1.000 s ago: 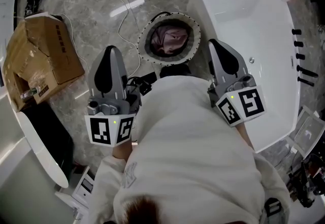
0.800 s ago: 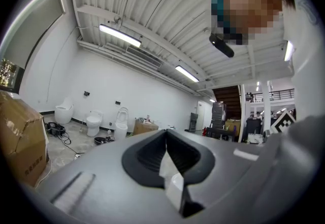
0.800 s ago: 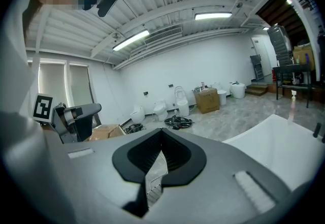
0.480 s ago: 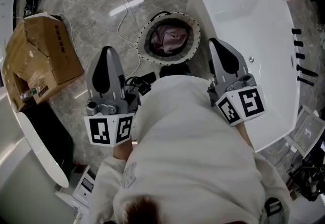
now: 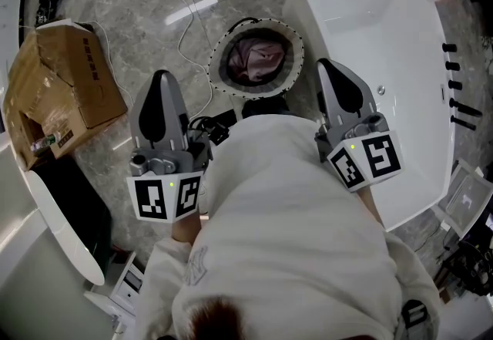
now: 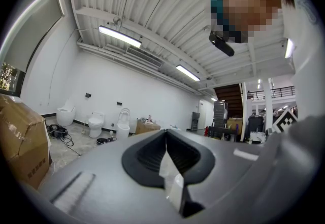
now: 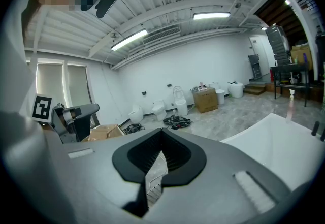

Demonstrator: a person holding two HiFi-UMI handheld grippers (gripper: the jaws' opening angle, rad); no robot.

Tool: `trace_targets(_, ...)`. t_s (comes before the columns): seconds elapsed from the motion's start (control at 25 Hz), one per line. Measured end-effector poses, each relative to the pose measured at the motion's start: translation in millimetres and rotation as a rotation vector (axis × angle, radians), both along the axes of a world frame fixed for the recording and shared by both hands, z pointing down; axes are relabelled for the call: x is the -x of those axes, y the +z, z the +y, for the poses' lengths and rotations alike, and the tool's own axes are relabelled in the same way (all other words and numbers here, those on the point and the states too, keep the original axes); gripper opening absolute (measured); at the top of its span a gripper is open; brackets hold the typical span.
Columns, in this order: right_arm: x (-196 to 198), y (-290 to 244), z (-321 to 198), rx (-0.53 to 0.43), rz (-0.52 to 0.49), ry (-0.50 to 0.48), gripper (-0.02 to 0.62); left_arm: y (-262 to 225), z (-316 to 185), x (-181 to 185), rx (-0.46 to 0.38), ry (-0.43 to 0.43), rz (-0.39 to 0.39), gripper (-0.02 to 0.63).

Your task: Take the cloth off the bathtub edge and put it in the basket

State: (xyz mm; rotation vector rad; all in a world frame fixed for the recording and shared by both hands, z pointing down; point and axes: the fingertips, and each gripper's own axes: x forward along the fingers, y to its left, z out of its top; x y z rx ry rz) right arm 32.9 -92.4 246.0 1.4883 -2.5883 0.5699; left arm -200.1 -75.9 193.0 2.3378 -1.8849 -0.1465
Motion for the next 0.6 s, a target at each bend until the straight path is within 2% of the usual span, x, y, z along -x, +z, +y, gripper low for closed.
trace_targets(0.6, -0.4, 1.0, 6.2, -0.002, -0.004, 0.012, 0.000, 3.2, 3.7, -0.4, 0.011, 0.014, -0.004, 0.049)
